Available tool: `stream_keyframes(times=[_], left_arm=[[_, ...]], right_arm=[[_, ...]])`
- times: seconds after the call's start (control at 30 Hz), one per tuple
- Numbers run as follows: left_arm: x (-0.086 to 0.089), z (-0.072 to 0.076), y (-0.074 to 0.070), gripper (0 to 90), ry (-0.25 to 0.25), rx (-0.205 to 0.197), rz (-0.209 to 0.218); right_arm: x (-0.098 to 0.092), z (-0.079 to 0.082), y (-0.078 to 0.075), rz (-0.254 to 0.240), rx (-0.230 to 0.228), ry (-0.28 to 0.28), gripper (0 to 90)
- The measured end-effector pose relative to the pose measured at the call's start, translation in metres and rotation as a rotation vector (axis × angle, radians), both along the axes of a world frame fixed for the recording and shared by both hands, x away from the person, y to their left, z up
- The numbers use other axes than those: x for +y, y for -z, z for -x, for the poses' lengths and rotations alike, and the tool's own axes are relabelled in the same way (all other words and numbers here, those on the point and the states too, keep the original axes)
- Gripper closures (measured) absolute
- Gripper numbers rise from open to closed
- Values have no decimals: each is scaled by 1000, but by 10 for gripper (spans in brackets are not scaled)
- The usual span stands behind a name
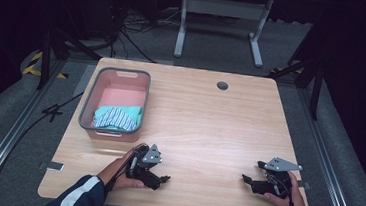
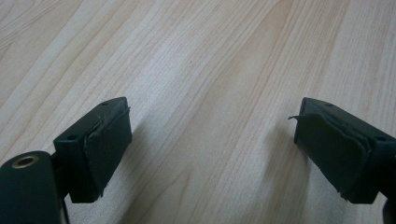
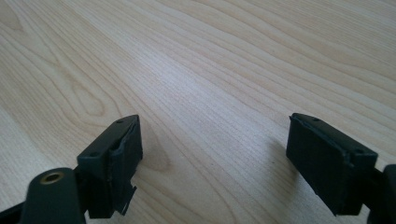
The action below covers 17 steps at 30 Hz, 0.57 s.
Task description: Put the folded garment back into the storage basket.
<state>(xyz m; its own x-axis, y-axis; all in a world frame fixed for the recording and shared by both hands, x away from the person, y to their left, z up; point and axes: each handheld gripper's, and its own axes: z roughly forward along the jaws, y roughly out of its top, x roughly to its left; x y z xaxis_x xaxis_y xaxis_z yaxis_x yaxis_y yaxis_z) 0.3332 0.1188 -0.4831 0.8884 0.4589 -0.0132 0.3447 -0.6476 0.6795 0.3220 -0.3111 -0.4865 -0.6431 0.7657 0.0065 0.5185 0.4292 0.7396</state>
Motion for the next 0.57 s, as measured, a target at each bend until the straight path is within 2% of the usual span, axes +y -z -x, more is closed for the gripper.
stream_keyframes(times=[0.57], left_arm=[[-1,-1,0,101,6,5,0]], right_arm=[[0,0,0,0,0,0,190]])
